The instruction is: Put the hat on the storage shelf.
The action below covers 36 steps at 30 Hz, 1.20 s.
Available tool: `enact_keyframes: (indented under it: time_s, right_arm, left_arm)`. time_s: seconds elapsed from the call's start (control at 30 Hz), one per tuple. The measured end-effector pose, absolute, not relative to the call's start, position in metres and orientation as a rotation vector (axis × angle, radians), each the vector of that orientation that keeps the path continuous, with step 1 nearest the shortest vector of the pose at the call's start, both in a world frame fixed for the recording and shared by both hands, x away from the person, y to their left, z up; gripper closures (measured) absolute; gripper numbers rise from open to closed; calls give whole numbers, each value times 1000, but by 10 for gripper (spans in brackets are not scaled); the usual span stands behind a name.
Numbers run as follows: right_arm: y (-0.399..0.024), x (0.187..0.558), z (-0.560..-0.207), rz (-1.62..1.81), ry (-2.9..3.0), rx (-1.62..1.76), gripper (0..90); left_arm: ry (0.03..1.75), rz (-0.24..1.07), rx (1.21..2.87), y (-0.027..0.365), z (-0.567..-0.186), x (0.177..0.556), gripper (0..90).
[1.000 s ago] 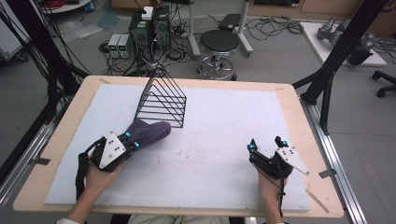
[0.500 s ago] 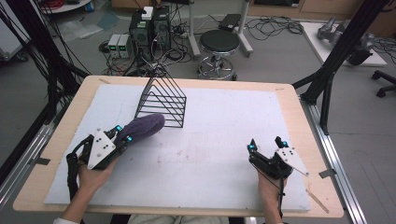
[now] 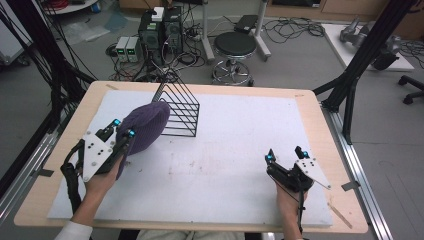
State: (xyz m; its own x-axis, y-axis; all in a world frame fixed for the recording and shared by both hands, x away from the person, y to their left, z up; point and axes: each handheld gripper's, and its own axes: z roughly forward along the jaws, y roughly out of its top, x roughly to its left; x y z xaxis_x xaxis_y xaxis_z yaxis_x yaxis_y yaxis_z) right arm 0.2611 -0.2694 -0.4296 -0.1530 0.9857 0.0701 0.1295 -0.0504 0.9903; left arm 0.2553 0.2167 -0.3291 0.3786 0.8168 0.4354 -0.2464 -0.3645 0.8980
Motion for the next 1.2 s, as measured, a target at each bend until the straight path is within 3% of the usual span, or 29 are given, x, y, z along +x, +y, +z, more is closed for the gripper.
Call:
enact_keyframes:
  time_s: [0.37, 0.8, 1.2]
  right_arm:
    - [-269, 260, -429, 1313, 1390, 1259, 87]
    - [-261, 262, -421, 1401, 1379, 1238, 86]
    - [-216, 287, -396, 1663, 1447, 1132, 86]
  left_arm:
    - [382, 1223, 1468, 209, -294, 247, 767]
    - [335, 1153, 1427, 198, -284, 248, 767]
    - [302, 1096, 1386, 190, -262, 253, 767]
